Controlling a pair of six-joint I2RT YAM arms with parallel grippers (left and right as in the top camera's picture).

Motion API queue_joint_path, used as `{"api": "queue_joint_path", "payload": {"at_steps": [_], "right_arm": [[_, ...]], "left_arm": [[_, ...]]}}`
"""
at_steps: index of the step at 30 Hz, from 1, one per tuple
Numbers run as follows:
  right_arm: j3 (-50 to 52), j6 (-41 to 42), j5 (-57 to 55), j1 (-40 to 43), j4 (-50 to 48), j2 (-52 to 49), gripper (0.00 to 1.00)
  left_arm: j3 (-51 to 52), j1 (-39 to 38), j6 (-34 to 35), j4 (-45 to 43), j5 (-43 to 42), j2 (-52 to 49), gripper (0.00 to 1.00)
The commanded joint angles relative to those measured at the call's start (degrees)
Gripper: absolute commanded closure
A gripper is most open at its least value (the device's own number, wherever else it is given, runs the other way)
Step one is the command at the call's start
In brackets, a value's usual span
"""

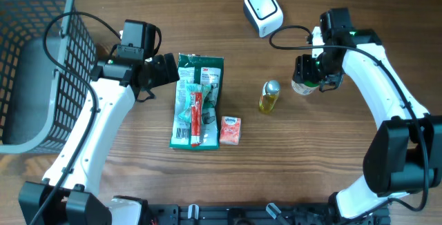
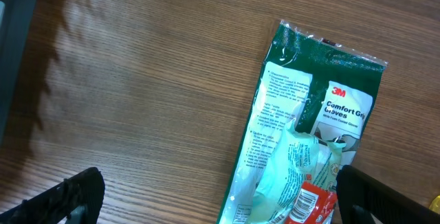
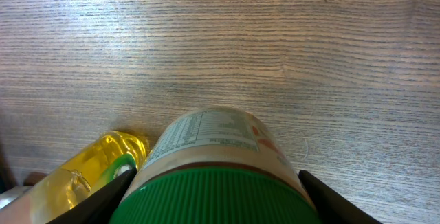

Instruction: Scan the item barcode

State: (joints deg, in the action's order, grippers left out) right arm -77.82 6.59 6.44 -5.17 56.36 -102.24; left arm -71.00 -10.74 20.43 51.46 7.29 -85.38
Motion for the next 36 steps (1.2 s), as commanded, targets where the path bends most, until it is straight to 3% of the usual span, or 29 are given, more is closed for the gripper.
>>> {"api": "queue_joint_path", "payload": {"at_steps": [1,9,36], "right_arm": [[-0.9,0.9,1.3,-0.1,0.0,-0.3,0.5],[-0.9,0.9,0.9,-0.1,-0.5,-0.3,0.58],[-1.0,0.5,1.4,-0.1,-0.9,-0.3,0.57]], "left_arm": [[-0.9,0.3,-0.7,0.0,0.5,0.5,0.0],[-0.9,0.3,-0.7,0.0,0.5,0.5,0.0],[-0.9,0.3,-0.7,0.0,0.5,0.5,0.0]]}}
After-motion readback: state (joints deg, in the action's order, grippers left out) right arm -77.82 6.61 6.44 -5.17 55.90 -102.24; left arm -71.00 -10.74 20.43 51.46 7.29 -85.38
